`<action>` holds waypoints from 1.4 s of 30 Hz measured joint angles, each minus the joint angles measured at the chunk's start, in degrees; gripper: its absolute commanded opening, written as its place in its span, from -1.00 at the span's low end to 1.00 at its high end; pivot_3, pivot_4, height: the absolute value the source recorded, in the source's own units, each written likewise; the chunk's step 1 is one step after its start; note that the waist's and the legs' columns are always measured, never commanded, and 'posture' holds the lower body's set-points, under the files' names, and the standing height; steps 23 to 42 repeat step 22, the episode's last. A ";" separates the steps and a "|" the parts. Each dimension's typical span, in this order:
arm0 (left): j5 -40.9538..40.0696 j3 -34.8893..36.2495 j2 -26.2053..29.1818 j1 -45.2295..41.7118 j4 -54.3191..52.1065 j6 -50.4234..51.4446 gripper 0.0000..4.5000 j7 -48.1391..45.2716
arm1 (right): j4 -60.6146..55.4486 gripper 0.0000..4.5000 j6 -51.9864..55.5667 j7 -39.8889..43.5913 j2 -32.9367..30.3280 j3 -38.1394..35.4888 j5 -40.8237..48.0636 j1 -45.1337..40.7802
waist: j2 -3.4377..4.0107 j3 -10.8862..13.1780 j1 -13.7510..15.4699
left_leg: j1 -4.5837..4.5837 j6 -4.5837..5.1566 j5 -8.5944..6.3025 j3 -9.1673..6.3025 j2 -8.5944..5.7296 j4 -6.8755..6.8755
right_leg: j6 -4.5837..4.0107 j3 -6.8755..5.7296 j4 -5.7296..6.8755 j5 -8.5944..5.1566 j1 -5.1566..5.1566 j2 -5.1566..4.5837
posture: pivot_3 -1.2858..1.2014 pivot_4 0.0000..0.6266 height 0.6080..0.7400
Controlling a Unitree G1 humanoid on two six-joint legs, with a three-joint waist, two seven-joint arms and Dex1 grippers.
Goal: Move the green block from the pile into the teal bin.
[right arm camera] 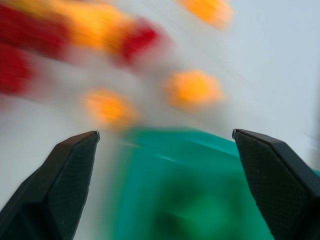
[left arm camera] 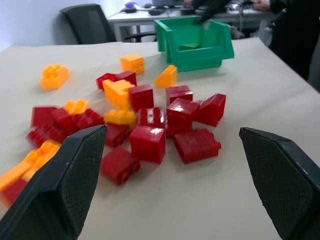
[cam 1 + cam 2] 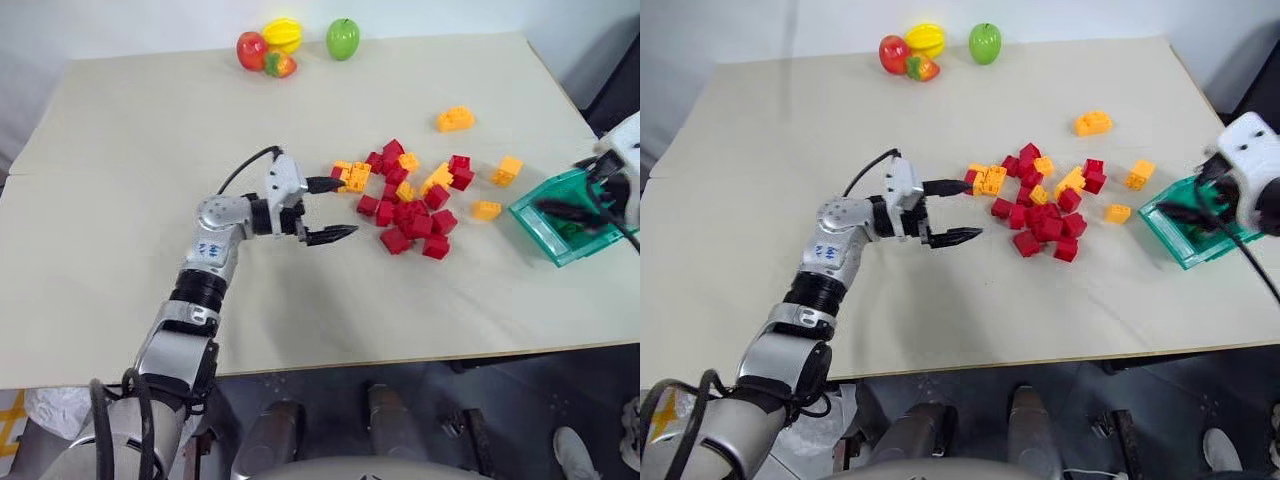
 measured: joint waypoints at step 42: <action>-9.65 13.83 19.08 24.22 -17.39 8.81 1.00 -3.11 | 1.02 0.98 -31.51 13.54 14.59 -5.96 10.16 20.81 | -0.02 0.01 0.68 | 0.46 -0.02 0.11 0.17 0.01 0.10 | -0.14 0.19 -0.18 0.29 0.41 0.04 | 0.03 -0.52 1.00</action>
